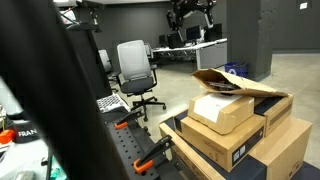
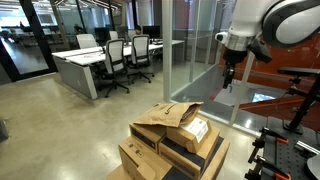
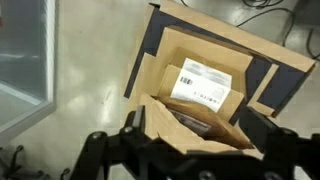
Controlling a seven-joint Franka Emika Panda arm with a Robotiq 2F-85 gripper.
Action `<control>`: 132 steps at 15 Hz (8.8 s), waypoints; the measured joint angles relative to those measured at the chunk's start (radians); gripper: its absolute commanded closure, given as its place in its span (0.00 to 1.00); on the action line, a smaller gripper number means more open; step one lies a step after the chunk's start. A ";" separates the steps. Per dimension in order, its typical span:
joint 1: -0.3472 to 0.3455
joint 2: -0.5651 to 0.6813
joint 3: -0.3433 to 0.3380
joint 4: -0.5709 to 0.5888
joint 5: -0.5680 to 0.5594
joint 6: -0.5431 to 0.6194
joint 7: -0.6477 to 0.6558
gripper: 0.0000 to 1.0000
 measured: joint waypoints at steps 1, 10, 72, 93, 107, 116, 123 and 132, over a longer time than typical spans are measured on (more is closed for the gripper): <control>0.000 0.004 0.003 -0.003 -0.007 0.002 0.000 0.00; 0.000 0.019 0.009 -0.008 -0.022 0.003 0.002 0.00; 0.029 0.195 0.048 -0.081 -0.433 0.115 0.052 0.00; 0.064 0.228 0.065 -0.081 -0.666 0.057 0.036 0.00; 0.067 0.228 0.064 -0.081 -0.668 0.045 0.037 0.00; 0.067 0.228 0.063 -0.070 -0.749 0.022 0.058 0.00; 0.070 0.248 0.063 -0.058 -0.862 0.008 0.077 0.00; 0.096 0.313 0.064 -0.049 -0.962 0.012 0.084 0.00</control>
